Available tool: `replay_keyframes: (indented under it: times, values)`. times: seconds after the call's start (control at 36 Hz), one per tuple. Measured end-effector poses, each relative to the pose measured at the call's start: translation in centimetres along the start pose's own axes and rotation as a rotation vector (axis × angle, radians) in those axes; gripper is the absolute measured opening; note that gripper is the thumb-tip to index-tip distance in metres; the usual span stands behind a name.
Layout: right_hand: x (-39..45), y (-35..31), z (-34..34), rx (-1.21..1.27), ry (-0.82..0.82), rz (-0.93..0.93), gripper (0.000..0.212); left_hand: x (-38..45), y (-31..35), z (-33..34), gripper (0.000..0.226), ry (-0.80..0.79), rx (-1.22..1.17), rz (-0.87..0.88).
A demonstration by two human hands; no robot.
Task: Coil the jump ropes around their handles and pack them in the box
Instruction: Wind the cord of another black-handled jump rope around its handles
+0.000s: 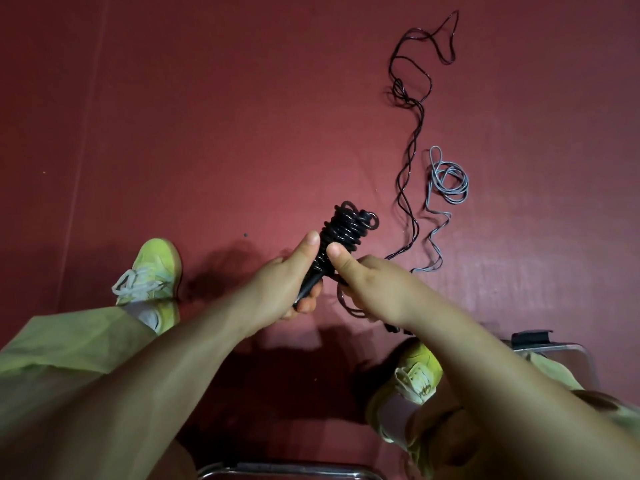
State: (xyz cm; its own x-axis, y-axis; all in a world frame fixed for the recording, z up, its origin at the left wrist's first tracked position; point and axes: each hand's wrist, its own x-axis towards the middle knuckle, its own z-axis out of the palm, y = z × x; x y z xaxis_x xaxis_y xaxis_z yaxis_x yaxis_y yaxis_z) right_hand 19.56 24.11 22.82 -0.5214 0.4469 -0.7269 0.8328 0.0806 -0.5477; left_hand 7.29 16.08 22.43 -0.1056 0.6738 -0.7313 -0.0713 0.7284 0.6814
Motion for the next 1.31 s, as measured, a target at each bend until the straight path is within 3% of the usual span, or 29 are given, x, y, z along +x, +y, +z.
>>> replay_keyframes:
  times: [0.19,0.36,0.5,0.64,0.72,0.81,0.97,1.08,1.17,1.31]
  values:
    - [0.1,0.5,-0.7,0.113,-0.086,0.038,0.102,1.5,-2.4,-1.1,0.076,0.183,0.182,-0.011]
    - [0.1,0.4,-0.6,0.129,-0.077,0.075,0.096,1.2,-1.6,-1.1,0.063,0.173,0.315,0.002]
    - [0.2,0.6,-0.6,0.243,-0.065,0.054,0.073,0.6,-0.7,-1.4,0.048,-0.002,0.113,-0.076]
    - [0.5,0.7,-0.5,0.312,-0.043,-0.010,0.053,0.5,-0.6,-1.6,0.033,-0.032,0.098,-0.099]
    - [0.6,0.7,-0.3,0.267,0.045,-0.127,0.050,0.5,-0.5,-1.6,0.039,-0.037,0.100,-0.045]
    - [0.5,0.7,0.0,0.258,0.118,-0.260,0.051,0.0,-0.3,-1.6,0.028,-0.134,-0.065,-0.087]
    - [0.0,0.7,-0.6,0.338,0.104,-0.353,0.039,-0.8,0.3,-2.2,0.070,-0.494,-0.558,-0.312]
    - [-0.3,0.6,-0.9,0.338,0.101,-0.378,0.033,-0.7,0.1,-2.2,0.084,-0.626,-0.635,-0.305]
    - [0.0,0.8,-1.1,0.290,0.102,-0.318,0.044,-0.5,0.2,-1.9,0.077,-0.568,-0.603,-0.304]
    - [0.1,1.0,-1.3,0.120,0.088,-0.241,0.049,0.0,-0.1,-1.3,0.078,-0.341,-0.293,-0.273]
